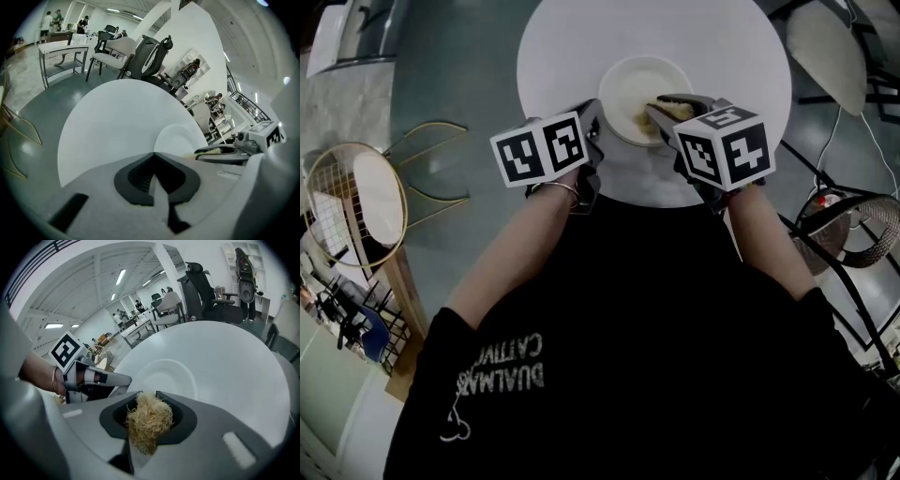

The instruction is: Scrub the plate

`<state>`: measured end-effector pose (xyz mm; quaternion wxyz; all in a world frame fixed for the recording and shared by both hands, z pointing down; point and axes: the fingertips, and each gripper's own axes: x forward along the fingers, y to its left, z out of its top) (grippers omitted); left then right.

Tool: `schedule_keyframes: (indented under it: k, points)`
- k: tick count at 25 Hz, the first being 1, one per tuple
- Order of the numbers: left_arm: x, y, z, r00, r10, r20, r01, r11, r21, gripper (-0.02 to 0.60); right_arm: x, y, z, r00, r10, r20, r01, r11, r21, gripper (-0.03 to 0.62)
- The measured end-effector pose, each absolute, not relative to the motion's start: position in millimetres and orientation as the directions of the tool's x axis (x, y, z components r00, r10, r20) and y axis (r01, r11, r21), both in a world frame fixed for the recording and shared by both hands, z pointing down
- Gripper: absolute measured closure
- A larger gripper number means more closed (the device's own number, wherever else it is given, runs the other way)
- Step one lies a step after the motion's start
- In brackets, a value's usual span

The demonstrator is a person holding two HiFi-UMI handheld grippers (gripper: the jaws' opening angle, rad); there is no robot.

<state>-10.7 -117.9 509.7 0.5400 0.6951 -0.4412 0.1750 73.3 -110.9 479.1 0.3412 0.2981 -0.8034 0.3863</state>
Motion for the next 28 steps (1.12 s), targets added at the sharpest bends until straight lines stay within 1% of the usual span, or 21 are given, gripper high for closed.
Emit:
schedule_keyframes:
  k: [11,20,24,28]
  points:
    - [-8,-119,507,0.541,-0.427,0.725,-0.810,-0.035,0.585,0.580,120,-112,471,-0.561,-0.265,0.784,-0.783,0.476,-0.400,0.503]
    - [-9,-117,508,0.521,-0.421,0.742,-0.829,-0.045,0.557,0.580,139,-110,469,-0.531,-0.321,0.784,-0.817,0.438,-0.374,0.503]
    - [-7,-118,508,0.522,-0.408,0.749,-0.833,-0.059,0.549,0.580,146,-109,471,-0.514,-0.370,0.774,-0.842,0.389,-0.374,0.503]
    - [-10,-115,504,0.562,-0.383,0.733,-0.812,-0.086,0.577,0.580,138,-114,460,-0.503,-0.434,0.747,-0.858,0.355,-0.372,0.502]
